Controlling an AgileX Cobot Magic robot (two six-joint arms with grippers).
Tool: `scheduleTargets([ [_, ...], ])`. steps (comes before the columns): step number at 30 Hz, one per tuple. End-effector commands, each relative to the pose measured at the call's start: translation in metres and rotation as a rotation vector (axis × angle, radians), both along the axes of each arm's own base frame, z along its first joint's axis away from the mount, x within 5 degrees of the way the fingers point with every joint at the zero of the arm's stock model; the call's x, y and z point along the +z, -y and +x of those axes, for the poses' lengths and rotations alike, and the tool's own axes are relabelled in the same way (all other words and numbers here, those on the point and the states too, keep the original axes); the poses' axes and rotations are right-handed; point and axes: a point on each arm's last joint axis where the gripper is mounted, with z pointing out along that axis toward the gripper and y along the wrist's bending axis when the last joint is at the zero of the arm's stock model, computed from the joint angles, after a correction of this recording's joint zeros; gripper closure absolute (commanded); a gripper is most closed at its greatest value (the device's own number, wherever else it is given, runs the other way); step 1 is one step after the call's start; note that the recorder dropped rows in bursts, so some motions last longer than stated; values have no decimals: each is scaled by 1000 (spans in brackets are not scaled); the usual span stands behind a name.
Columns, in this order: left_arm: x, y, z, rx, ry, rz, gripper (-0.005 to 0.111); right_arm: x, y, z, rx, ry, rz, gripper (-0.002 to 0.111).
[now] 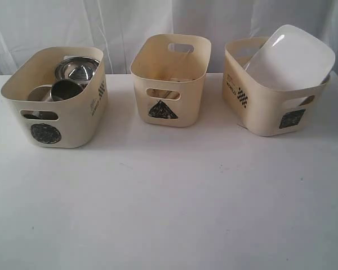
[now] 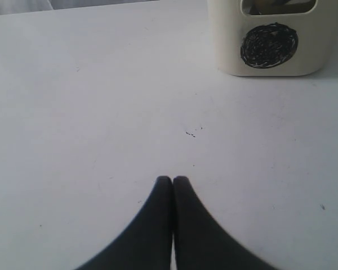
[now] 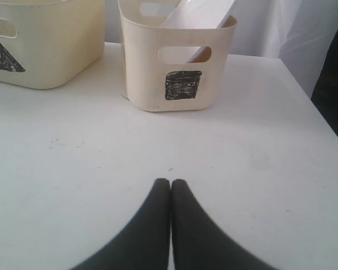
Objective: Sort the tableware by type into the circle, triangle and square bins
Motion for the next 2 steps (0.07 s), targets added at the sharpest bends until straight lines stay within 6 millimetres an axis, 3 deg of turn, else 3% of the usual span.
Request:
scheduleTargets([
  [1, -1, 0, 0, 2, -1, -8, 107, -2, 0, 0, 7, -2, -8, 108],
  [2, -1, 0, 0, 2, -1, -8, 107, -2, 0, 0, 7, -2, -8, 108],
])
